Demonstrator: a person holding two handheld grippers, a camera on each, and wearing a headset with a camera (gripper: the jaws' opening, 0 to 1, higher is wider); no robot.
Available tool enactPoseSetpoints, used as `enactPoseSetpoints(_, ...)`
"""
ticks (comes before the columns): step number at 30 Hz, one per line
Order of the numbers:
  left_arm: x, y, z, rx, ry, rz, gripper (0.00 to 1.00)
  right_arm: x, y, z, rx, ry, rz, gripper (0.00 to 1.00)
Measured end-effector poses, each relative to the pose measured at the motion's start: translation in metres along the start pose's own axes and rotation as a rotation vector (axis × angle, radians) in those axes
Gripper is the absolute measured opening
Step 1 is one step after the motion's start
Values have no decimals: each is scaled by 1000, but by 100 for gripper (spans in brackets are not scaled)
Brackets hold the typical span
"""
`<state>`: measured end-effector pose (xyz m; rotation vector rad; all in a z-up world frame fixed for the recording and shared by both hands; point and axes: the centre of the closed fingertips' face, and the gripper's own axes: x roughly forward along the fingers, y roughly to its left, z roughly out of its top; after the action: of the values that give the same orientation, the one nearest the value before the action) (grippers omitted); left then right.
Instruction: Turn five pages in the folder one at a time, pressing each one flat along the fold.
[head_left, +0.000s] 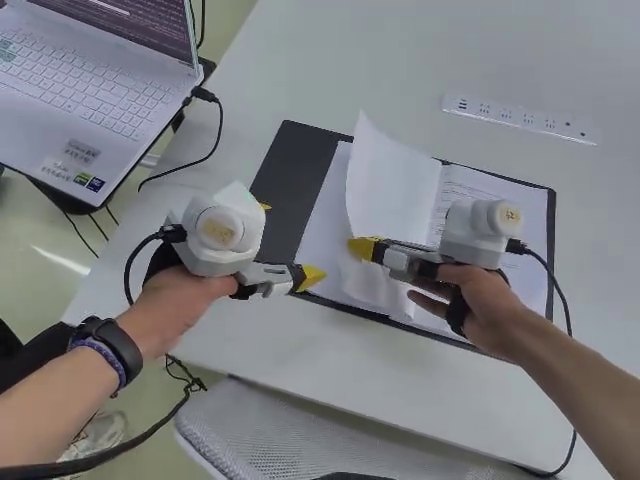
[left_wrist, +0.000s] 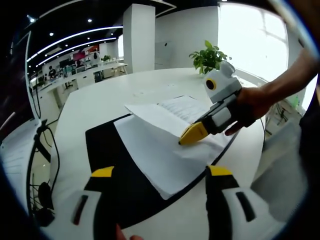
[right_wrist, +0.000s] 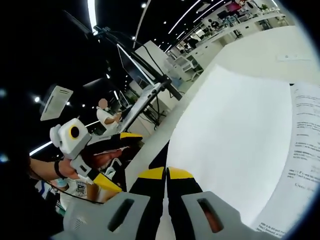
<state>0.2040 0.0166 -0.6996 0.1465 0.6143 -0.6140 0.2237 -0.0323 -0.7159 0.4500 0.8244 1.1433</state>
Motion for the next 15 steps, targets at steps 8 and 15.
enactPoseSetpoints(8,-4,-1,-10,-17,9,5,71,22,-6,-7,47,-1,-25,0)
enactPoseSetpoints(15,-5,-3,-12,-17,18,7,71,40,-9,-16,87,8,-35,0)
